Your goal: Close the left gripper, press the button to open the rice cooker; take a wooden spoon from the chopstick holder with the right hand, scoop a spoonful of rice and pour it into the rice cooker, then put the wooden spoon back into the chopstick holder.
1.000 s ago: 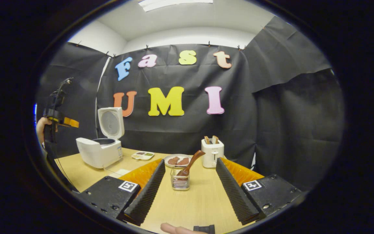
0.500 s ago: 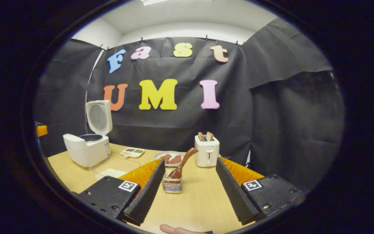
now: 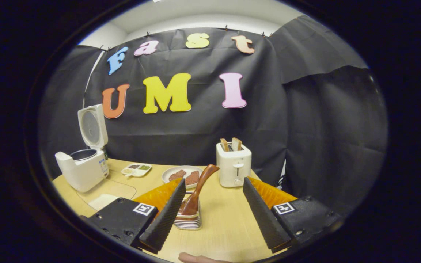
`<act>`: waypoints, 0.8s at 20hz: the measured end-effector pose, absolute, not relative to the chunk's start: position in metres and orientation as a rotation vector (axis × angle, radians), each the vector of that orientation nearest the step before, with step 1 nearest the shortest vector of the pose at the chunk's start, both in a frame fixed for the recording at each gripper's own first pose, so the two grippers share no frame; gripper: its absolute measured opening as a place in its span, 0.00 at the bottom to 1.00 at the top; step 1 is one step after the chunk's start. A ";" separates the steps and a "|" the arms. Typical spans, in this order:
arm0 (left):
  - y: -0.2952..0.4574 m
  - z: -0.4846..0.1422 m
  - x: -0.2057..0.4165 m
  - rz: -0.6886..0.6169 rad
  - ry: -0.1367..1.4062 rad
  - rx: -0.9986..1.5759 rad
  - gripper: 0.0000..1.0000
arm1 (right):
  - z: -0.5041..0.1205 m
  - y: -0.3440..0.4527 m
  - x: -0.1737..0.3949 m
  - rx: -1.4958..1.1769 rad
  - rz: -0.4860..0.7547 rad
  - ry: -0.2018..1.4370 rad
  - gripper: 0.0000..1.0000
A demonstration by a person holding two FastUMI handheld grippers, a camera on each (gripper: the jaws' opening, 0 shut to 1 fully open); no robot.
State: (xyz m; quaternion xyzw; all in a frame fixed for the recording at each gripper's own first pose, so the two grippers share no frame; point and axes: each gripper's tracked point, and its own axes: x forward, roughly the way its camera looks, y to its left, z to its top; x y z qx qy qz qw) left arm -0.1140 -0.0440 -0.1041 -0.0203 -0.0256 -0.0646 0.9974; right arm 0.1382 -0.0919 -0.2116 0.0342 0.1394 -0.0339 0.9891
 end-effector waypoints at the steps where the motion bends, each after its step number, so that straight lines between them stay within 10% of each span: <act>1: -0.046 -0.106 -0.115 -0.139 -0.036 -0.041 0.95 | -0.223 -0.087 0.150 0.091 -0.057 0.311 1.00; 12: -0.006 -0.102 -0.122 -0.115 -0.027 -0.087 0.95 | -0.281 -0.082 0.231 0.494 -0.096 0.503 0.96; 16: 0.009 -0.107 -0.118 -0.090 -0.008 -0.120 0.95 | -0.286 -0.072 0.232 0.487 -0.064 0.552 0.50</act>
